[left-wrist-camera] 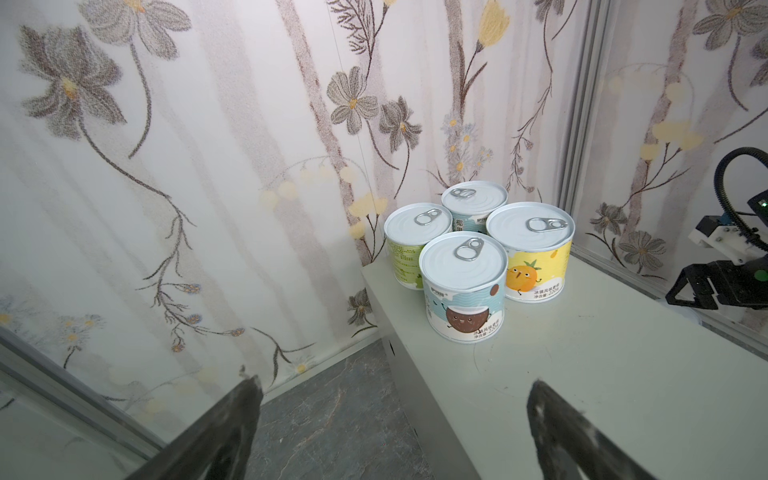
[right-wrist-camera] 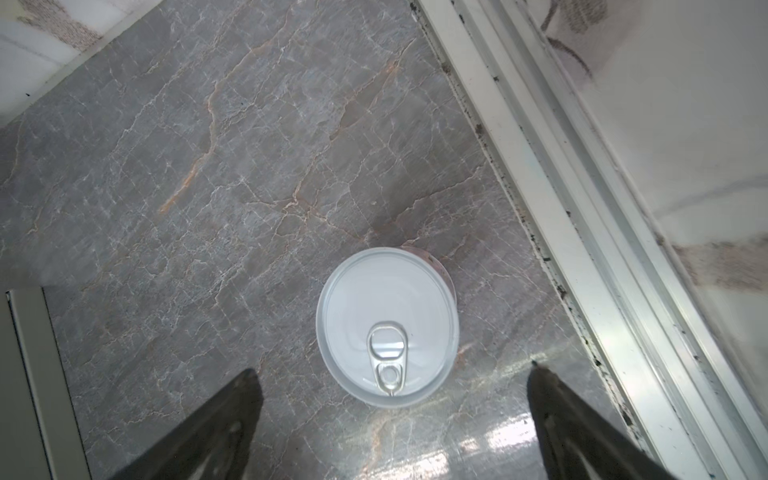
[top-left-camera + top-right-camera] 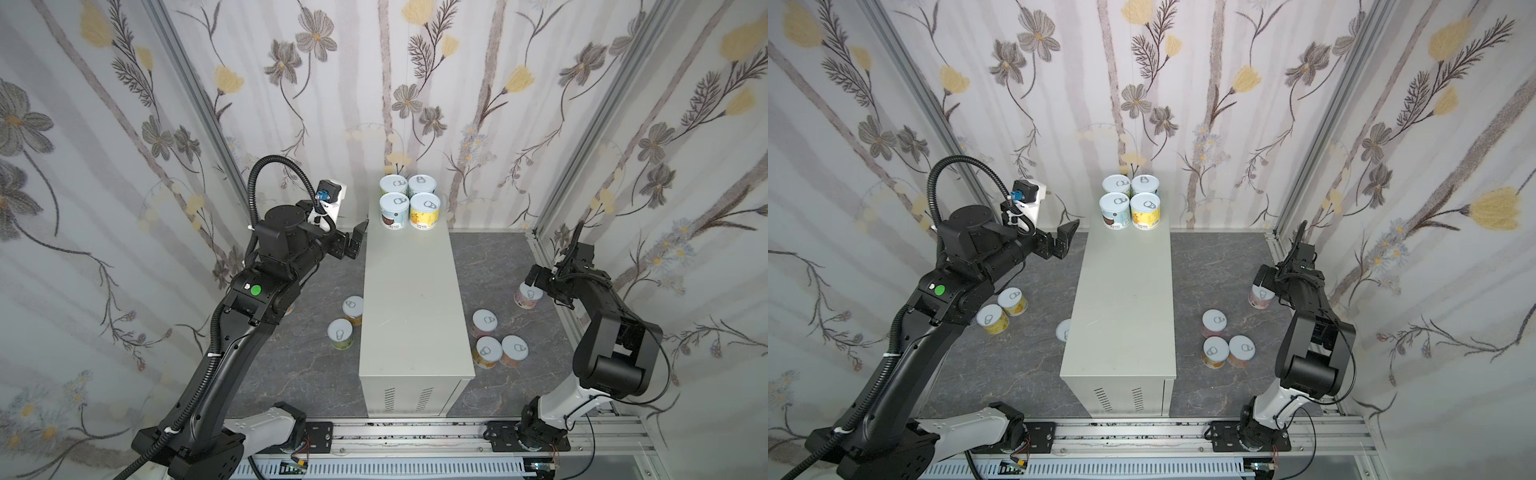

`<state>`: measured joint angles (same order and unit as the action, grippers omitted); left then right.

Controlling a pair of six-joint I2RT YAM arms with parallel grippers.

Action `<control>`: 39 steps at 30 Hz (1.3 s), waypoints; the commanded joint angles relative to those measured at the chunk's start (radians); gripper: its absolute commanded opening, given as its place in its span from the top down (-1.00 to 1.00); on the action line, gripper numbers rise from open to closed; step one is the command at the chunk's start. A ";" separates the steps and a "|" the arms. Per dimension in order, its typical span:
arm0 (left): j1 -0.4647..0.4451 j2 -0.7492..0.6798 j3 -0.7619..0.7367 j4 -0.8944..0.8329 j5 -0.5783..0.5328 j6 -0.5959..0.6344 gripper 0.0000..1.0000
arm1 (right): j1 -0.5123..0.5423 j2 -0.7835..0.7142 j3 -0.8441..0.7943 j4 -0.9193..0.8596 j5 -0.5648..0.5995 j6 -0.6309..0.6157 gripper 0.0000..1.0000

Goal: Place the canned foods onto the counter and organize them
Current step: 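Lower the right gripper to the pink can on the floor and grasp it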

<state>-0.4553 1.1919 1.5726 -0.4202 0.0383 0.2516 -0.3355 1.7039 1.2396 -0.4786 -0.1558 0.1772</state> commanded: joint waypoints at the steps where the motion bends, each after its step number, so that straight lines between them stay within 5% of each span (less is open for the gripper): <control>1: 0.003 -0.004 -0.010 0.028 0.010 0.005 -1.00 | 0.004 0.051 0.016 0.025 -0.022 -0.010 -0.99; 14: 0.003 0.039 0.054 -0.024 0.043 0.014 -1.00 | 0.118 0.185 0.046 0.063 0.131 -0.025 -0.99; 23: 0.003 0.040 0.043 -0.029 0.032 0.003 -1.00 | 0.157 0.226 0.092 0.046 0.214 -0.022 -0.70; 26: 0.003 0.041 0.040 -0.034 0.029 0.004 -1.00 | 0.161 0.225 0.086 0.038 0.225 -0.021 -0.47; 39: 0.003 0.011 0.048 -0.046 -0.021 0.050 -1.00 | 0.159 0.191 0.031 0.048 0.164 -0.009 -0.07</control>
<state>-0.4526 1.2171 1.6188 -0.4767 0.0437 0.2760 -0.1768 1.9160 1.2915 -0.3878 0.0425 0.1558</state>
